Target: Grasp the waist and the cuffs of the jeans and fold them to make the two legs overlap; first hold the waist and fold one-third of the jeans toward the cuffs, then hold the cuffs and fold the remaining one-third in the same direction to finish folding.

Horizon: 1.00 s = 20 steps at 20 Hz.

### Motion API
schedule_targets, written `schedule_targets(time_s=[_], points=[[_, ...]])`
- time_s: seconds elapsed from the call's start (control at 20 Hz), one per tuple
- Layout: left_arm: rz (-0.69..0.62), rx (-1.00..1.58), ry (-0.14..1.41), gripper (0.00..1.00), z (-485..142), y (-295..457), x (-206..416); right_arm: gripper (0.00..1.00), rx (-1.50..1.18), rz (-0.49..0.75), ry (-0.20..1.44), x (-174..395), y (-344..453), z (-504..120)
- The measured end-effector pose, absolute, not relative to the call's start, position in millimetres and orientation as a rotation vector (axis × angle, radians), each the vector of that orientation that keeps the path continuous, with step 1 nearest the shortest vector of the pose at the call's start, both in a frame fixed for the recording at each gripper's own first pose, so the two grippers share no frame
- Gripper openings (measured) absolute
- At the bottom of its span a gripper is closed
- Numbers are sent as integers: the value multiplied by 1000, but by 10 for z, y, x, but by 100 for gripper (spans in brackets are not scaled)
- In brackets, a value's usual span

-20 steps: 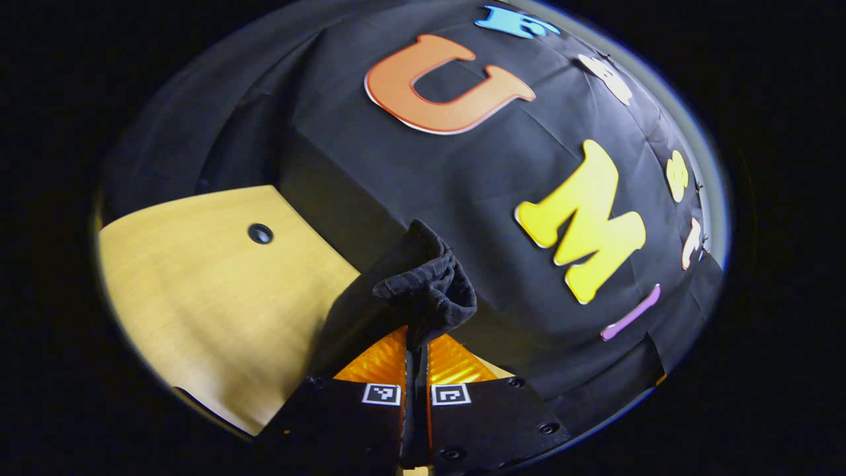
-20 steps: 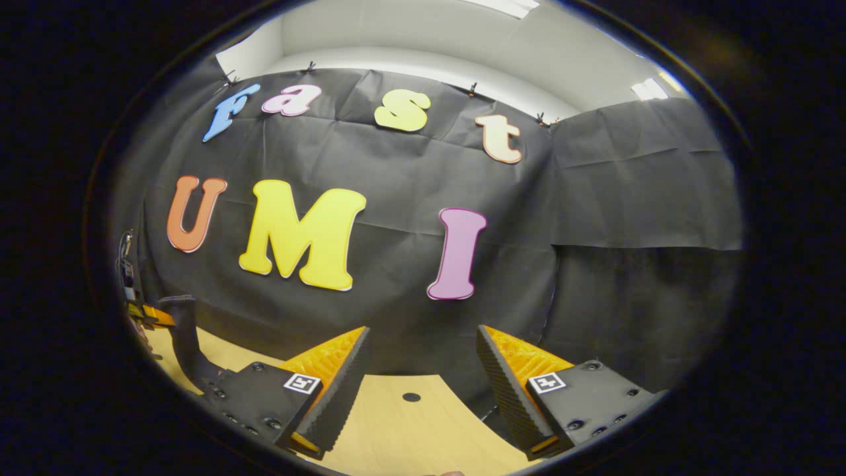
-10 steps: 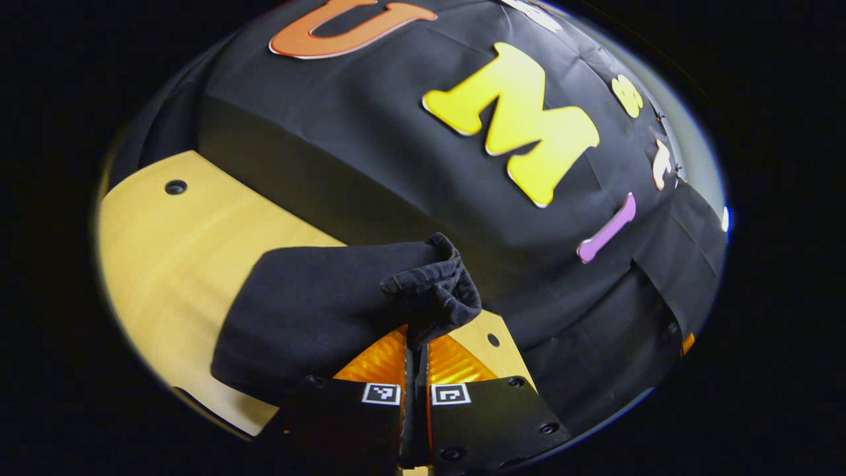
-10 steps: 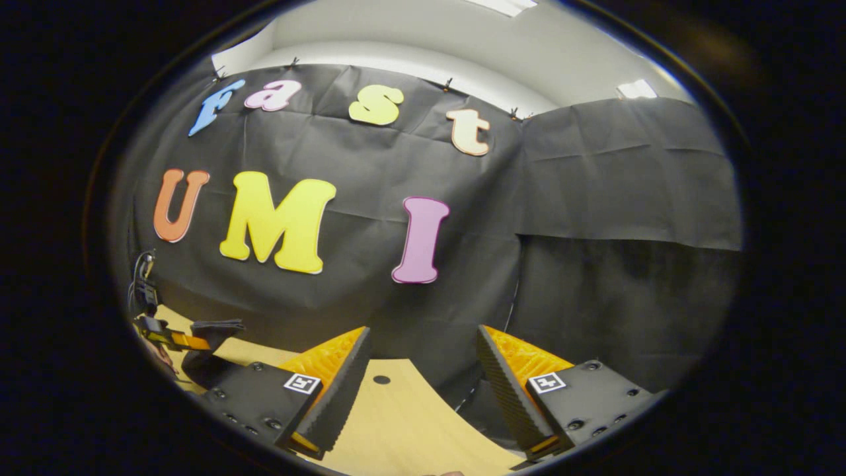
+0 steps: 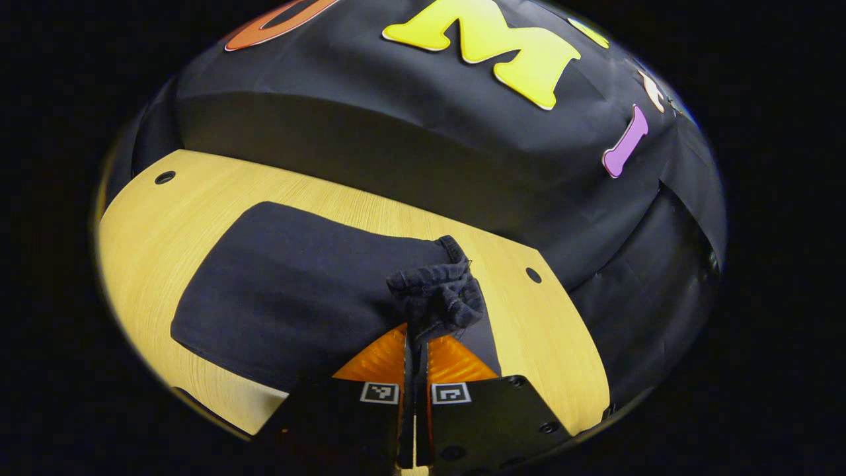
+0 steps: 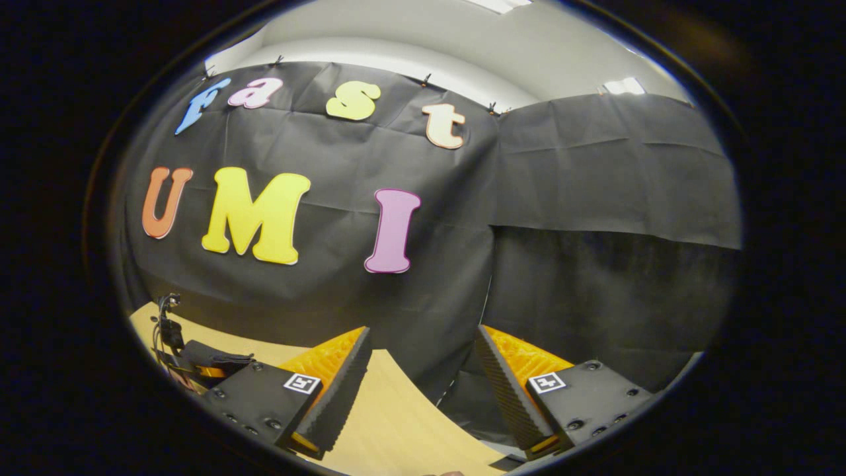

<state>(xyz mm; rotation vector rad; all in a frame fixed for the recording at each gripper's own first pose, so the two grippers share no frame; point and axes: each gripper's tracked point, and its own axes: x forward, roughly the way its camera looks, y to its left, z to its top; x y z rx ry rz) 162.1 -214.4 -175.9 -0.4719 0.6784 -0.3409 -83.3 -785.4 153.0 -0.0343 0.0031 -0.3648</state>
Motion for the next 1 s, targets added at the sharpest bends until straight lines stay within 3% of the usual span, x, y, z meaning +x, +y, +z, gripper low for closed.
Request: schedule_targets(time_s=[0.2,0.3,0.35,0.4,0.45,0.5,0.55,0.6,0.7,0.8,0.85,1.0], points=[[-346,-475,700,17,-1859,-2196,1583,97,-26,-360,7,-829,-7829,1525],[-382,-474,731,18,-1904,-2295,1545,97,-34,-358,12,-817,-7816,1514],[-394,-457,733,40,-1909,-2306,1524,99,-34,-354,10,-821,-7806,1529],[-398,-436,727,51,-1894,-2304,1514,99,-34,-353,10,-813,-7800,1533],[-412,-412,728,53,-1890,-2348,1504,99,-35,-351,9,-813,-7795,1530],[-428,-376,726,64,-1899,-2399,1486,98,-35,-347,12,-816,-7779,1525],[-439,-318,736,63,-1929,-2427,1433,98,-34,-344,16,-802,-7766,1507],[-443,-248,730,86,-1970,-2440,1421,97,-32,-337,21,-799,-7744,1496],[-448,-136,714,87,-2012,-2471,1454,97,-31,-331,28,-802,-7732,1471],[-466,-102,688,99,-1894,-2498,1425,98,-24,-323,29,-810,-7723,1461],[-463,-95,657,95,-1767,-2481,1419,98,-20,-317,30,-796,-7714,1443],[-455,-92,550,99,-1327,-2408,1383,98,-9,-279,29,-721,-7631,1389]])
